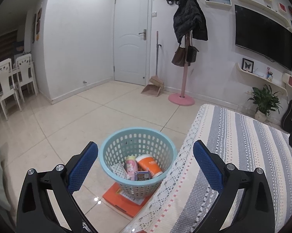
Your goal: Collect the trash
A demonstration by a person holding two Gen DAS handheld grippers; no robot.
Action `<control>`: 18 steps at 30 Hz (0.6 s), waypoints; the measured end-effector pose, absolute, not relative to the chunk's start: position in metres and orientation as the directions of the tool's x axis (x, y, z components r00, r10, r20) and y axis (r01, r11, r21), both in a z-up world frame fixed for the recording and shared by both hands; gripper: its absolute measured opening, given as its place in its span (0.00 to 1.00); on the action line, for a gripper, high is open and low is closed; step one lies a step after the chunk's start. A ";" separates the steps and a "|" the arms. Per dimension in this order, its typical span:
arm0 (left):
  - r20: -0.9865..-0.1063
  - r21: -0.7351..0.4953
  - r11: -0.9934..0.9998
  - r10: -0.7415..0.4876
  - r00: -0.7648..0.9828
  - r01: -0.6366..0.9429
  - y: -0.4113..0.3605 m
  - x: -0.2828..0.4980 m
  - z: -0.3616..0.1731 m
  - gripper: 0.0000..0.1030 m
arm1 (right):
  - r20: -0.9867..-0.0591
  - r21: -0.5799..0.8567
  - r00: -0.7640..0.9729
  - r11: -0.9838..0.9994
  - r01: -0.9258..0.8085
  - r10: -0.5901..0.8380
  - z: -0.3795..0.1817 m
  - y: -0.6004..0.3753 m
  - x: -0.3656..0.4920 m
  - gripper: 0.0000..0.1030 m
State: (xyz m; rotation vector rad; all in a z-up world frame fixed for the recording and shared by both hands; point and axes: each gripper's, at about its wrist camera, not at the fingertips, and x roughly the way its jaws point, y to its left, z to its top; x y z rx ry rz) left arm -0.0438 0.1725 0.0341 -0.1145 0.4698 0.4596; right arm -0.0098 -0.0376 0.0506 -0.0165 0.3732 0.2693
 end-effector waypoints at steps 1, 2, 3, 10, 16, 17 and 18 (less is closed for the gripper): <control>-0.461 0.000 0.892 0.400 0.792 -0.451 0.172 -0.043 0.034 0.92 | -0.359 0.028 0.899 0.966 -0.257 0.250 0.051 -0.037 -0.010 0.92; -0.461 0.005 0.892 0.403 0.791 -0.451 0.172 -0.043 0.035 0.92 | -0.357 0.024 0.901 0.967 -0.255 0.246 0.050 -0.037 -0.010 0.92; -0.461 0.009 0.892 0.405 0.789 -0.452 0.172 -0.043 0.035 0.92 | -0.356 0.020 0.902 0.967 -0.253 0.243 0.050 -0.036 -0.010 0.92; -0.467 0.016 0.893 0.405 0.787 -0.450 0.170 -0.042 0.034 0.92 | -0.352 -0.002 0.904 0.965 -0.261 0.243 0.048 -0.032 -0.011 0.92; -0.461 0.030 0.891 0.414 0.785 -0.453 0.169 -0.042 0.034 0.92 | -0.362 0.010 0.899 0.966 -0.259 0.245 0.047 -0.034 -0.009 0.92; -0.461 0.033 0.891 0.415 0.785 -0.452 0.168 -0.041 0.033 0.93 | -0.362 0.010 0.900 0.966 -0.258 0.244 0.048 -0.034 -0.010 0.92; -0.461 0.035 0.892 0.415 0.784 -0.451 0.167 -0.041 0.033 0.93 | -0.362 0.008 0.900 0.966 -0.258 0.244 0.048 -0.034 -0.010 0.92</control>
